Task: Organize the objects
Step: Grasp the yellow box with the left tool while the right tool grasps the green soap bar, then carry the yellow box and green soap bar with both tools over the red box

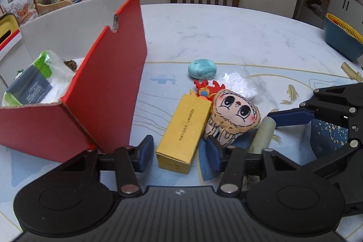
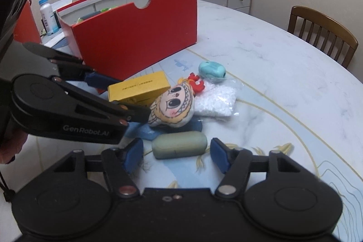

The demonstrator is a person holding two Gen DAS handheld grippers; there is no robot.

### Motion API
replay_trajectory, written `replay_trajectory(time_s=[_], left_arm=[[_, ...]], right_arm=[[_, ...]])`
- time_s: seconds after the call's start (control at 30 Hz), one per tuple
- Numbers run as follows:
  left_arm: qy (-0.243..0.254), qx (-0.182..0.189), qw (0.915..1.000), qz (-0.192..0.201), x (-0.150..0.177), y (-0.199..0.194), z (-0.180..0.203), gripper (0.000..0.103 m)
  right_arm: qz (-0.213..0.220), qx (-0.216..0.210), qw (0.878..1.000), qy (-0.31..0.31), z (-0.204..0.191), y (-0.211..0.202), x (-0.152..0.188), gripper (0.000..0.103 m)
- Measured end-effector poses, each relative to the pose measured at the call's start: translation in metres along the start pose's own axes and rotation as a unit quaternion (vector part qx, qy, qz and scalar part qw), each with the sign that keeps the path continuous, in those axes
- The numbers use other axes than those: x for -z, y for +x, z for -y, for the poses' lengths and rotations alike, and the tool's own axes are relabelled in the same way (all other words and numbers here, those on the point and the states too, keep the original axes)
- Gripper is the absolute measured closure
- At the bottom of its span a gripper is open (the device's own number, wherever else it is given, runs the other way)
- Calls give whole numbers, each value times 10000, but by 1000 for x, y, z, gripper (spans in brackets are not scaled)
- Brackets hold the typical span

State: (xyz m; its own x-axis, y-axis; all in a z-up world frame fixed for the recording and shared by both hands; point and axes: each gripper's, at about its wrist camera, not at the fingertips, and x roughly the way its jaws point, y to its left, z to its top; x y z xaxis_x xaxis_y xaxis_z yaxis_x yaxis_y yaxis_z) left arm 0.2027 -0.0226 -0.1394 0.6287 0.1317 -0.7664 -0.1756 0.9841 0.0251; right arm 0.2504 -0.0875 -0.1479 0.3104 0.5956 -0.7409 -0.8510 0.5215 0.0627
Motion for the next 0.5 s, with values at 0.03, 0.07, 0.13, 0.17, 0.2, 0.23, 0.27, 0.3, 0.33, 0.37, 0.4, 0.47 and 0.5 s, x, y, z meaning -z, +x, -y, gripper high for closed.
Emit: replay_trajectory(time_s=[0.03,0.07,0.13,0.17,0.2,0.23,0.27,0.3,0.33,0.37,0.4,0.47,0.5], left_arm=[[-13,22,10000,-7,0,0,-1,62],[-14,36,10000,-17,0,-1,-1,63],[12,39,10000,-25,0,-1,-1,65],[18,51,10000,-29,0,-1,-1,66],[20,69,10000,-35,0,-2,-1,67],[34,86,9999,-40,1,-3,0,68],[61,105,9999,-43,1,-4,0,70],[102,114,9999,-47,1,-5,1,70],[147,108,9998,-54,1,-6,1,71],[174,106,9998,-62,1,-7,2,73],[176,136,9997,-66,1,-9,1,74],[183,156,9997,-65,2,-12,1,74],[186,173,9997,-62,2,-13,0,74]], right_arm=[[0,22,10000,7,0,0,0,45],[2,40,10000,16,0,0,-1,47],[-6,80,10000,-3,0,0,-1,50],[-10,61,10000,-6,0,-1,-1,53],[-12,70,10000,-9,-1,-2,-1,54],[-25,99,9999,-14,-1,-3,-1,54],[-33,113,9999,-14,-2,-4,0,54],[-37,106,9999,-16,-2,-6,1,54],[-48,105,9999,-16,-3,-8,2,54],[-56,96,9999,-9,-3,-10,3,54],[-68,88,9999,0,-3,-13,4,54],[-97,127,9999,30,-3,-19,6,54],[-118,129,9998,69,-3,-22,7,54]])
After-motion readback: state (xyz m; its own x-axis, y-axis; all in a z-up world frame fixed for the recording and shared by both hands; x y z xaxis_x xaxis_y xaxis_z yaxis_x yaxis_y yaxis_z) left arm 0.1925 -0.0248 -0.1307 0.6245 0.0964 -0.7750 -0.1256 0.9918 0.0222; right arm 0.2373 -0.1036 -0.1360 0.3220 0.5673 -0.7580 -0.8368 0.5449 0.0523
